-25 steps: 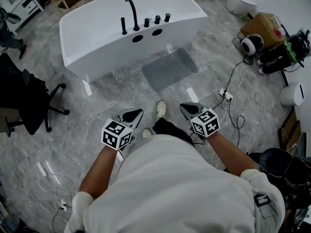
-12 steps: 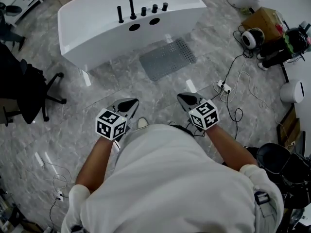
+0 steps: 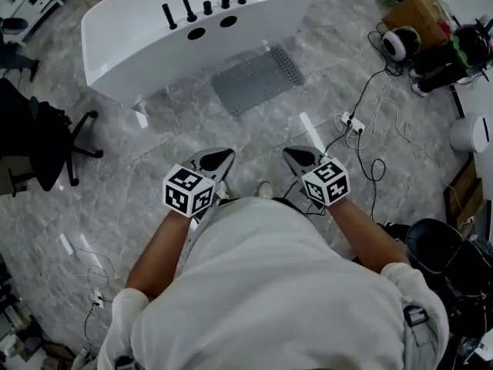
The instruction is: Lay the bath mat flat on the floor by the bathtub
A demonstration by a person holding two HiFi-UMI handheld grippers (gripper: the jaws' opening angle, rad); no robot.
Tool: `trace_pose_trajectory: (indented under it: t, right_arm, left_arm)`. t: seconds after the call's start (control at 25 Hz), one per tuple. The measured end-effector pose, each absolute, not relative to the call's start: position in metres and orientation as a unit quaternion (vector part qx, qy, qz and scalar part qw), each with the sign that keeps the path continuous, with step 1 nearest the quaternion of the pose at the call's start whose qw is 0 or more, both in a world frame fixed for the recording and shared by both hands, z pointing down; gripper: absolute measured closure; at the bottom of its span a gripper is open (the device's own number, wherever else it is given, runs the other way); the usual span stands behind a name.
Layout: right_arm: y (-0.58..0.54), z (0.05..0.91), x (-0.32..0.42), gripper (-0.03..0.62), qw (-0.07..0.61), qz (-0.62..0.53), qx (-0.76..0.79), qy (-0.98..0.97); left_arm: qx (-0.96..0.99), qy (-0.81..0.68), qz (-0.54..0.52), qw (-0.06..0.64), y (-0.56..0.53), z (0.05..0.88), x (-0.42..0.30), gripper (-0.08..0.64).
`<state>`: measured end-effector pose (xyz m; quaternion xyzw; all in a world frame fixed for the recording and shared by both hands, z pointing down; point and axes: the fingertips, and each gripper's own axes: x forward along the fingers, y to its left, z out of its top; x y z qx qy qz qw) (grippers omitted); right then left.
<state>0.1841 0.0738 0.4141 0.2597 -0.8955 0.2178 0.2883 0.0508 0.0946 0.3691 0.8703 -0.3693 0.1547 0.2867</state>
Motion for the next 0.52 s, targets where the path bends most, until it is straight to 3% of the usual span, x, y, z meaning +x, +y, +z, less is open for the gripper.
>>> trace_pose_trajectory:
  t: [0.52]
  right_arm:
    - [0.058,0.446,0.282,0.584,0.272,0.237,0.246,-0.900]
  left_arm:
    - [0.844,-0.400,0.167,0.315,0.087,0.393,0.137,0.538]
